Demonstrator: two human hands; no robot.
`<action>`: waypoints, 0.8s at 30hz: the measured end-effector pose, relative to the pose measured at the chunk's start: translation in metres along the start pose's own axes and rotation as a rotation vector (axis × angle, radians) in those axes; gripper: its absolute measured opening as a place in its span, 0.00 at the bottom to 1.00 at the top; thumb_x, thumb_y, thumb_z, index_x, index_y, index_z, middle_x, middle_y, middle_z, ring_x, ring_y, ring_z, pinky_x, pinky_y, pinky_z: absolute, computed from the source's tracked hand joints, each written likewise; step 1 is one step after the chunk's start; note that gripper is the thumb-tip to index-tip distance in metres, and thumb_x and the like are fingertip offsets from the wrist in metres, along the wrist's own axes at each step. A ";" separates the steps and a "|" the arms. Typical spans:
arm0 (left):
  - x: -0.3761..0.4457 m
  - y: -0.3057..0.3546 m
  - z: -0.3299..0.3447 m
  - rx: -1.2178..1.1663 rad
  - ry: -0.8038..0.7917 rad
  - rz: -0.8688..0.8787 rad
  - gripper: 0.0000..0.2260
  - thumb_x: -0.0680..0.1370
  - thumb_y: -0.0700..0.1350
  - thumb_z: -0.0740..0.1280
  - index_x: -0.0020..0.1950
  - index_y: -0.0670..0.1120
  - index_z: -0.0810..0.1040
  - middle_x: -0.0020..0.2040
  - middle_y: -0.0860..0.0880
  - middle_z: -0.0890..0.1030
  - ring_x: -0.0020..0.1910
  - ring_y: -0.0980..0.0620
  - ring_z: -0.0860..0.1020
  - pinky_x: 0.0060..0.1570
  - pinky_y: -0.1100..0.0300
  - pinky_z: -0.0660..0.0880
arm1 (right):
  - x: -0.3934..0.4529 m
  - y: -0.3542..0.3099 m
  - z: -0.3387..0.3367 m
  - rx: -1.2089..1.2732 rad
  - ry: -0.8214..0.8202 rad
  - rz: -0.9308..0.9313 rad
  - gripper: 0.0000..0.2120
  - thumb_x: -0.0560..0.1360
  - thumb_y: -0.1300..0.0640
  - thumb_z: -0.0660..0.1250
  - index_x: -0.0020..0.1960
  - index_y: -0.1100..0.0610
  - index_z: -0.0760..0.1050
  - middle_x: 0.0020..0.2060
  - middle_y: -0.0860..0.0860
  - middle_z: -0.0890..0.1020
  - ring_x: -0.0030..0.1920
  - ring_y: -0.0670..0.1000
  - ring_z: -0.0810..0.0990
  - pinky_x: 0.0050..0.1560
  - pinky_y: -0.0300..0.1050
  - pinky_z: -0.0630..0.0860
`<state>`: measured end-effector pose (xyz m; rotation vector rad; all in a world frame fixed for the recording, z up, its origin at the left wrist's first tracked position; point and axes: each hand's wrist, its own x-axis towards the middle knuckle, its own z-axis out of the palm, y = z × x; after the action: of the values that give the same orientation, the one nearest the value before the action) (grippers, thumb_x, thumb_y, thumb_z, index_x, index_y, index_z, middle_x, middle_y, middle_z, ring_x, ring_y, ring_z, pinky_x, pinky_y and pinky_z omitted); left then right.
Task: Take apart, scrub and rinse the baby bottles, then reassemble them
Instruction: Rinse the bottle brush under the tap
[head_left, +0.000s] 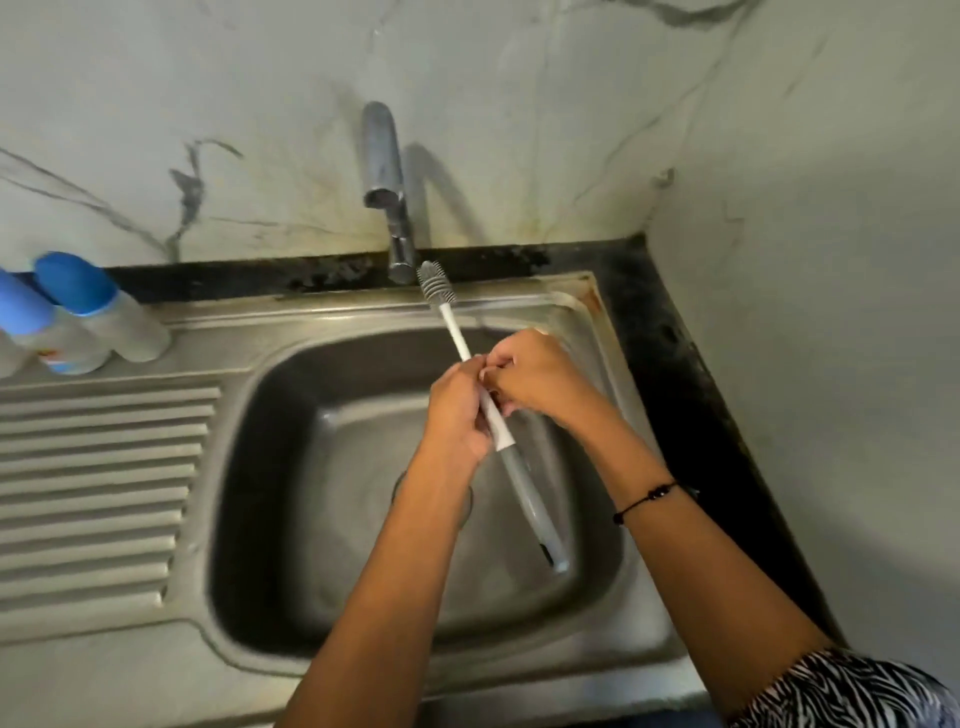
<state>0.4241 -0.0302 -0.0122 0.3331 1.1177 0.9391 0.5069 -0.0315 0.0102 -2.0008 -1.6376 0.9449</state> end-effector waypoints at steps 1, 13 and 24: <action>0.004 0.008 -0.013 -0.031 0.034 0.012 0.10 0.80 0.37 0.57 0.40 0.43 0.72 0.22 0.49 0.76 0.19 0.56 0.73 0.22 0.67 0.67 | 0.009 -0.012 0.008 0.005 -0.008 -0.019 0.07 0.73 0.64 0.65 0.39 0.60 0.81 0.36 0.59 0.83 0.40 0.58 0.83 0.46 0.51 0.80; 0.040 0.046 -0.079 -0.128 0.108 0.025 0.07 0.82 0.36 0.57 0.46 0.41 0.71 0.40 0.43 0.79 0.38 0.49 0.79 0.41 0.61 0.74 | 0.126 -0.071 0.060 0.282 0.127 0.012 0.34 0.73 0.67 0.62 0.75 0.48 0.58 0.39 0.49 0.75 0.31 0.46 0.74 0.23 0.33 0.69; 0.064 0.047 -0.076 -0.109 0.061 0.000 0.05 0.81 0.37 0.60 0.48 0.43 0.74 0.43 0.44 0.81 0.43 0.49 0.81 0.47 0.60 0.75 | 0.140 -0.044 0.065 0.099 -0.105 -0.221 0.38 0.72 0.76 0.59 0.74 0.44 0.60 0.44 0.54 0.77 0.39 0.43 0.75 0.33 0.27 0.70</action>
<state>0.3432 0.0312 -0.0538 0.2163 1.1176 1.0115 0.4426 0.1061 -0.0411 -1.6899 -1.7870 1.0404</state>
